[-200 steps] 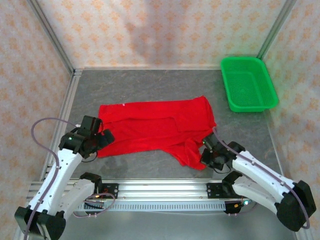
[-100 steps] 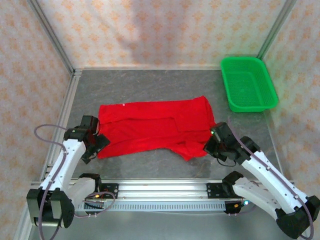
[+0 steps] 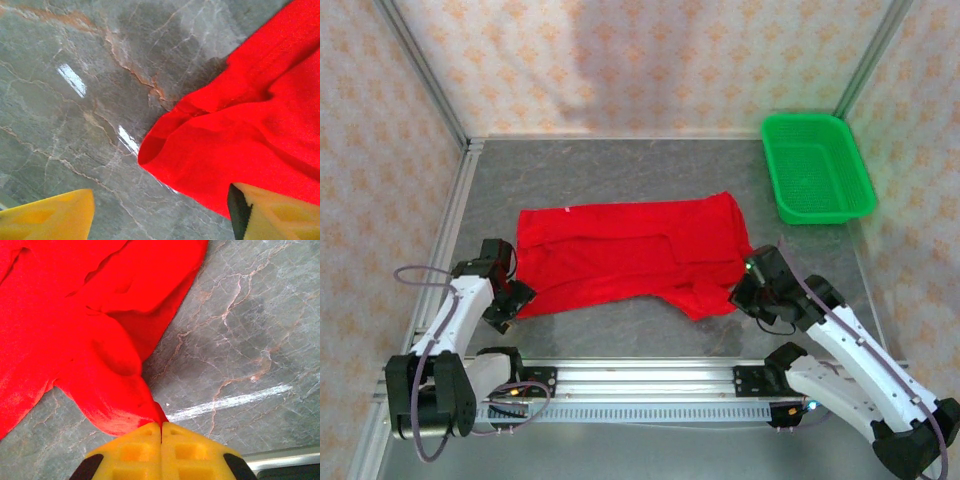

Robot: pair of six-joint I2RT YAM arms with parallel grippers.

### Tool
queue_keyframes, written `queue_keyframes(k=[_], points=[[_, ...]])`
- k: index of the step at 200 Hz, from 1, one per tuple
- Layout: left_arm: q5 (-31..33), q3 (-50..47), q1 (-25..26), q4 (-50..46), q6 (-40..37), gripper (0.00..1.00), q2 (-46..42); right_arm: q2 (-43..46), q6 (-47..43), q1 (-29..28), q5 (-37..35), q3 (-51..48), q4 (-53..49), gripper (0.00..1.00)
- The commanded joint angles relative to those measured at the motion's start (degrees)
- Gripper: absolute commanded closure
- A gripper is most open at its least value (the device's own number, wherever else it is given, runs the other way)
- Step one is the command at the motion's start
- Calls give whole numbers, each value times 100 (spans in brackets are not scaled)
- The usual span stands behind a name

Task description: Fold and stack the t-shirts

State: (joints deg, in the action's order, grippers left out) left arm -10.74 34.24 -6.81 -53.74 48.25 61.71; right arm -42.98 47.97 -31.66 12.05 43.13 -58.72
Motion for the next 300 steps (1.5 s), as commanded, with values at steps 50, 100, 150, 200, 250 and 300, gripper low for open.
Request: queue_keyframes(k=[50, 100, 150, 200, 250, 300], points=[[-167, -298, -66, 721, 184, 43, 358, 61, -15, 45, -6, 265, -166, 100], [-127, -409, -84, 1118, 174, 65, 619, 27, -29, 45, -60, 401, -210, 100], [291, -216, -125, 912, -193, 100, 521, 59, 10, 50, -47, 623, -365, 100], [722, 470, -133, 27, -430, 100, -545, 231, 278, 72, -154, 1043, -941, 100], [613, 1078, -136, -467, -525, 100, -995, 501, 503, 64, -340, 1488, -1483, 100], [337, 1143, -136, -651, -647, 100, -1250, 531, 550, 68, 19, 1585, -1267, 100]])
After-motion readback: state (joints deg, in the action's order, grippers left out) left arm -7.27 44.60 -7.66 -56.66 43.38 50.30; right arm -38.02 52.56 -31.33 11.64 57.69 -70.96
